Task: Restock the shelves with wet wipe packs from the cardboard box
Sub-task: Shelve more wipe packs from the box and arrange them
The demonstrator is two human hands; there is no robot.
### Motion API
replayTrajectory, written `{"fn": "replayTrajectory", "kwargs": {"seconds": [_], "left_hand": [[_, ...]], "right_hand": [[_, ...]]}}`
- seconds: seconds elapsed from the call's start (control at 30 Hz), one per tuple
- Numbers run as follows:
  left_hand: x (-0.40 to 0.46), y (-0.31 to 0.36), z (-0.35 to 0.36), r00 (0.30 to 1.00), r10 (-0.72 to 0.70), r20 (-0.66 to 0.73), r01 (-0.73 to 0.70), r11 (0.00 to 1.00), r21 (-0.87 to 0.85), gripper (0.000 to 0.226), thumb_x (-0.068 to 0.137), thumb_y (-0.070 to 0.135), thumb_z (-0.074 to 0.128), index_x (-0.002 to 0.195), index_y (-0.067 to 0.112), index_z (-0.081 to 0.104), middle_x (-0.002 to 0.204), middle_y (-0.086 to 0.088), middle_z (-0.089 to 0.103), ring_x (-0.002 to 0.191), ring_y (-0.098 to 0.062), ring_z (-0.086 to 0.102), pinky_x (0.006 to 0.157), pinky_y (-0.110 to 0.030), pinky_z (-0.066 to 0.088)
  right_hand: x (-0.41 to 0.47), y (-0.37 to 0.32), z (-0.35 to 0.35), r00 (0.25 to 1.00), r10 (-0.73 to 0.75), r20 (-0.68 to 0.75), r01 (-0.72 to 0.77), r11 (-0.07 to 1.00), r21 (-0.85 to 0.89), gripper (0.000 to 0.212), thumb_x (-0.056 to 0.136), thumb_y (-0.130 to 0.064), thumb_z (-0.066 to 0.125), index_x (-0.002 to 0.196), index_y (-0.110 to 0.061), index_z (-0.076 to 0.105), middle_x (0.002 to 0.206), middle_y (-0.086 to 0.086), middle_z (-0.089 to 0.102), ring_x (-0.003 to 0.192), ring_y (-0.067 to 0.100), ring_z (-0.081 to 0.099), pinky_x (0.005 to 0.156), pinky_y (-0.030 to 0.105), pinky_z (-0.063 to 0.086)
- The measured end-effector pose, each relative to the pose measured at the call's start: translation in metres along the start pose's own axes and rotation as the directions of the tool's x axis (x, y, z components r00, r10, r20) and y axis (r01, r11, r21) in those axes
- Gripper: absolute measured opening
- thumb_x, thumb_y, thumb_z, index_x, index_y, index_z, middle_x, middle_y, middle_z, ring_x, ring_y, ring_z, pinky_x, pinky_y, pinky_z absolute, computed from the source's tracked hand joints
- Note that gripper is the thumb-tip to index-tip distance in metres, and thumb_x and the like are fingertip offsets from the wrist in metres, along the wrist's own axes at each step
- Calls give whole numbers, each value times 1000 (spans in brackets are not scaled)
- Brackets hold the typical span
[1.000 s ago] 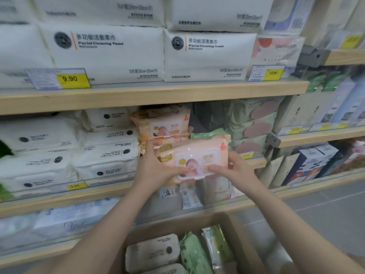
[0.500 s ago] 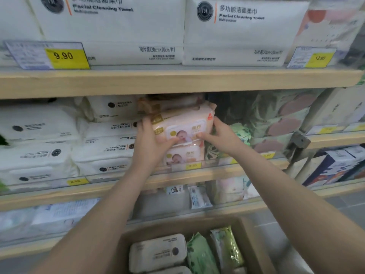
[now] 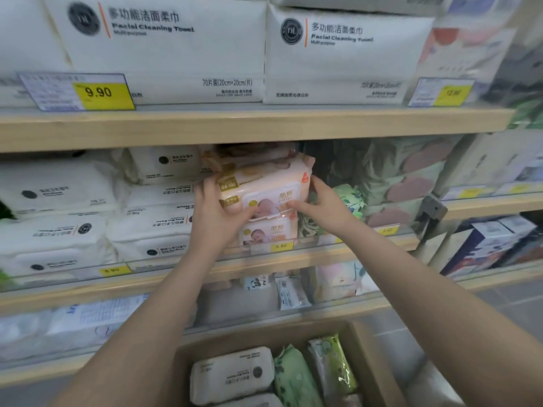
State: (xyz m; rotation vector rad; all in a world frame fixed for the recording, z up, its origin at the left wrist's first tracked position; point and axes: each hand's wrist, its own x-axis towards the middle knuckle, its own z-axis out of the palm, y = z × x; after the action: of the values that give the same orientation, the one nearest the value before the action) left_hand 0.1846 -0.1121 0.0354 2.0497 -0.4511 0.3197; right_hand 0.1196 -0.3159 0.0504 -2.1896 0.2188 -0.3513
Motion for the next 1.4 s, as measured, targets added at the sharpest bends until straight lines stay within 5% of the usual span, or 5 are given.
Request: {"fn": "replayTrajectory", "kwargs": {"seconds": [0.6,0.87,1.07,1.2,1.4], "left_hand": [[-49,-23,-45,1000,1,28,-5,990,142,84,76,41,73,142,16,28,142,-6,34,127,-20,40,99,-31,36],[-151,-100,-70,963,-87,257,-11,934,358,58,84,26,64,135,14,41,134,-7,44,122,-24,45,92,-38,45],[-237,-152,-64,797,-415,439,113,815,568,68,83,44,48,143,18,28,144,-6,32,125,-27,44,95,-43,46],[-277,-168,-58,773,-363,521,-59,776,628,81,69,44,51,139,8,32,139,-12,44,116,-31,58,80,-37,55],[-291,-186,-55,827,-235,510,-53,871,488,81,82,21,56,150,14,13,157,0,-17,143,-18,1,103,-23,26]], "right_hand": [[-84,-2,3,980,-123,-160,87,973,-214,63,86,-24,66,140,-9,37,137,9,45,128,20,41,101,22,29],[-166,49,96,953,-77,295,148,963,-227,64,86,-31,64,142,-23,35,139,-3,43,129,11,38,103,17,24],[-205,86,178,790,-19,613,235,933,-274,62,88,-38,58,143,-30,30,138,-6,40,126,15,40,98,23,35],[-228,119,217,649,55,759,367,851,-376,69,80,-41,63,142,-29,34,144,-5,38,132,17,38,105,26,34],[-245,164,249,572,32,820,503,776,-381,97,43,-54,79,131,-35,44,132,-7,48,121,16,41,90,34,50]]}}
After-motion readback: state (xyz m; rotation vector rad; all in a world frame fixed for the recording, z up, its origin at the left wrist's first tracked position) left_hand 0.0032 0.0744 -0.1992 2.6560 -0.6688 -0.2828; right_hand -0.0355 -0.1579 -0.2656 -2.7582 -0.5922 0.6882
